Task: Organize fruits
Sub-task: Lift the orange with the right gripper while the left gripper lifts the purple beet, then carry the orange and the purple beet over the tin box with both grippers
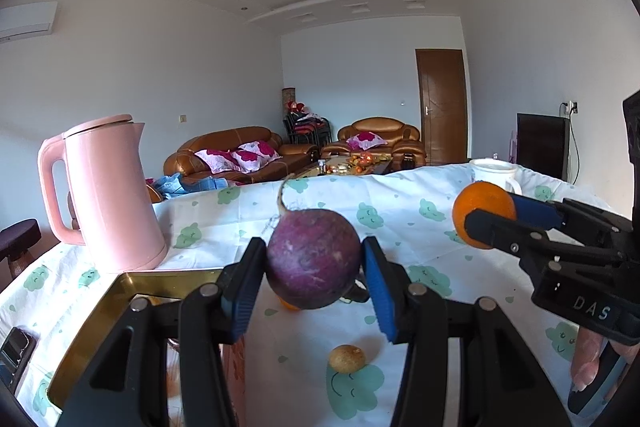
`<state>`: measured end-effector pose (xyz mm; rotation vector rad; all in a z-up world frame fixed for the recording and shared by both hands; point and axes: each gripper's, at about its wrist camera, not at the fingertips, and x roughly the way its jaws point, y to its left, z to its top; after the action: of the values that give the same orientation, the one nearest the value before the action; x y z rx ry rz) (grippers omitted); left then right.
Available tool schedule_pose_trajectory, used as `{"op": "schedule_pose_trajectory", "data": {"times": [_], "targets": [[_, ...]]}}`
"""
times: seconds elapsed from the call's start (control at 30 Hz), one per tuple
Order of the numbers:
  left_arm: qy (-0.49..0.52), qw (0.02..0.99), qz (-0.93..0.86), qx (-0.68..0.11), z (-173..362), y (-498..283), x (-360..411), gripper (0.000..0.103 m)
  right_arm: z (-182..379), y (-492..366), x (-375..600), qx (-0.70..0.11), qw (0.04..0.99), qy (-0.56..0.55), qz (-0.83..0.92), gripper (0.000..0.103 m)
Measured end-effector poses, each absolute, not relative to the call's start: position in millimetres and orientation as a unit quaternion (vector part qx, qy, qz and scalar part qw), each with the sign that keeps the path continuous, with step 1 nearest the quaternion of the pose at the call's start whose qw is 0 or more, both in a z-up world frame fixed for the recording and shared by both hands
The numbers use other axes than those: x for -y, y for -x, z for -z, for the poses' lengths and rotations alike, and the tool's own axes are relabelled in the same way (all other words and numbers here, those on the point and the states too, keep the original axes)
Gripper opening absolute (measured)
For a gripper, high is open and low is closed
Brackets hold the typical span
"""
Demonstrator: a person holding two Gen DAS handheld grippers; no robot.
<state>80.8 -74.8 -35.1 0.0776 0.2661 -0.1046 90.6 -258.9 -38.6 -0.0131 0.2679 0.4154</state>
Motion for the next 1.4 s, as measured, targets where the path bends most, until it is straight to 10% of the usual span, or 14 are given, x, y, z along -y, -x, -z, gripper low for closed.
{"op": "schedule_pose_trajectory", "data": {"times": [1.4], "targets": [[-0.010, 0.988, 0.006, -0.155, 38.1, -80.0, 19.5, 0.051, 34.8, -108.2, 184.7, -0.168, 0.947, 0.032, -0.273, 0.048]]}}
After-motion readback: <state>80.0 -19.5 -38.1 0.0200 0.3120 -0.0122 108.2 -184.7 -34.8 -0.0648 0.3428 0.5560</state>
